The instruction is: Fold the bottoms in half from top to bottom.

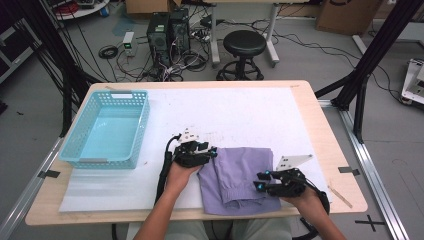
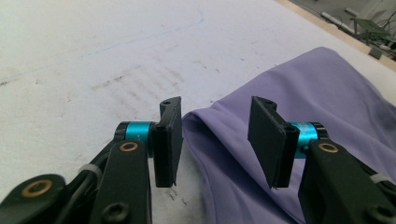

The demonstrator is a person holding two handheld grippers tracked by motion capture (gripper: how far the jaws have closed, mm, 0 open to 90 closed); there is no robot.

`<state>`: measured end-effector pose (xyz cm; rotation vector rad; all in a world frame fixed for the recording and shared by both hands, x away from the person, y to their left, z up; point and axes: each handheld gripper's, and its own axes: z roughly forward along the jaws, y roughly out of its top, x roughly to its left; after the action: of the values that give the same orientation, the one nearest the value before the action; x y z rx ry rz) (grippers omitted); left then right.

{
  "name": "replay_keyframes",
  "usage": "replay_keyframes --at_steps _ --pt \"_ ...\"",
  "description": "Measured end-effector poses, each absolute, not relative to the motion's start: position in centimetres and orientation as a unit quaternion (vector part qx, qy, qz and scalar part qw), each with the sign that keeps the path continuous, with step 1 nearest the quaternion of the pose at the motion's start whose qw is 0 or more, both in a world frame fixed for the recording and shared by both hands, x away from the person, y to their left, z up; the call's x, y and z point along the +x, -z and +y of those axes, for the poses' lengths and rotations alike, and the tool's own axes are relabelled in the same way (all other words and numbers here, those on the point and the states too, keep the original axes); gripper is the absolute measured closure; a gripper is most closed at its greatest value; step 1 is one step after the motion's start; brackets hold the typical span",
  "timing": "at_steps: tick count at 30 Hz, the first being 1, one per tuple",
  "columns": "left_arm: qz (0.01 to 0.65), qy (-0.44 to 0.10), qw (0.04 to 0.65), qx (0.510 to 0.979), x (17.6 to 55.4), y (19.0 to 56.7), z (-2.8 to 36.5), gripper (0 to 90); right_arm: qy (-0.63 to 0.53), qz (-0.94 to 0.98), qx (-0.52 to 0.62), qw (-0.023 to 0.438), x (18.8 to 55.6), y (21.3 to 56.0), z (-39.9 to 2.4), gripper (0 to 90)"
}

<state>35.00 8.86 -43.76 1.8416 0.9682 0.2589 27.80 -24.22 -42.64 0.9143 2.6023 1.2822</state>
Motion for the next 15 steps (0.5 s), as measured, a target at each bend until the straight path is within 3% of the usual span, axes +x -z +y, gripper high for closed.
replay_keyframes --at_steps 5,7,12,15 --pt "0.415 -0.11 0.489 0.759 35.8 44.2 8.5 53.9 -0.419 0.808 0.391 0.134 30.3 41.8 -25.9 59.7" --pt "0.416 -0.109 0.485 0.762 36.3 44.3 8.2 53.9 -0.408 0.799 0.418 0.147 31.7 41.7 -26.3 59.2" --pt "0.434 -0.089 0.452 0.774 37.8 45.0 7.2 54.2 -0.362 0.803 0.45 0.149 35.0 42.5 -26.2 59.2" --pt "0.443 -0.088 0.438 0.778 37.9 45.2 7.2 67.8 -0.342 0.808 0.462 0.13 36.2 43.4 -26.2 60.3"
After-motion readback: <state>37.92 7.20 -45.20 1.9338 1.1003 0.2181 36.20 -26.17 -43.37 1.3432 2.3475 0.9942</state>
